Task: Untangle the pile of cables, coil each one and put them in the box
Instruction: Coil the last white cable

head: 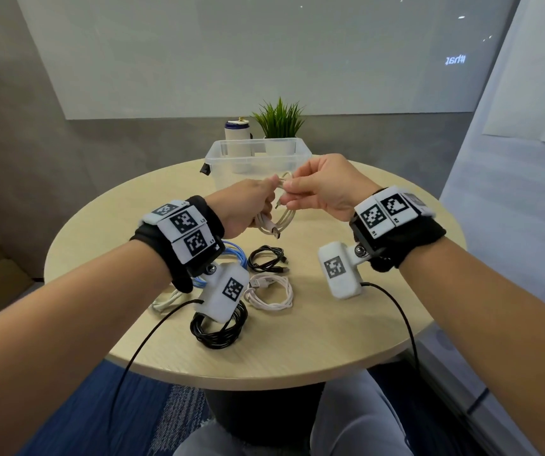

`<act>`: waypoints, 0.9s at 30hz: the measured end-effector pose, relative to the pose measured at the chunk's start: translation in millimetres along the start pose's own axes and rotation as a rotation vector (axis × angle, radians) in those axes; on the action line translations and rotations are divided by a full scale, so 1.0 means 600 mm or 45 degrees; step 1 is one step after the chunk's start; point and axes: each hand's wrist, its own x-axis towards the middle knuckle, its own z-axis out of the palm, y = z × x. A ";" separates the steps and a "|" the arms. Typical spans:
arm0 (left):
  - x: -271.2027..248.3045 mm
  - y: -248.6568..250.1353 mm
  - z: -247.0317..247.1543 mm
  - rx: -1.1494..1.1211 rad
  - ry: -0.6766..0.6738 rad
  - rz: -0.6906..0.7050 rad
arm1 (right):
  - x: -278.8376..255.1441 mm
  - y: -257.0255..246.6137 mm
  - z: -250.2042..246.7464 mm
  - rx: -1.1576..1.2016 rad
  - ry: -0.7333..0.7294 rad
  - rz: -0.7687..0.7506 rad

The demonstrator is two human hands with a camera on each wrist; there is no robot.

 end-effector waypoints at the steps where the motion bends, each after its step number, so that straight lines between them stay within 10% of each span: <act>1: -0.001 0.002 0.000 -0.052 -0.012 0.001 | 0.002 0.003 -0.001 -0.149 0.046 -0.054; 5: -0.003 0.007 0.000 -0.179 -0.045 0.022 | 0.011 0.016 0.003 -0.574 0.232 -0.296; 11: 0.000 0.007 -0.002 -0.430 -0.049 0.037 | 0.017 0.026 0.005 -0.445 0.315 -0.318; 27: -0.008 0.015 -0.017 -0.488 -0.054 0.098 | 0.007 0.010 -0.008 -0.120 -0.232 -0.062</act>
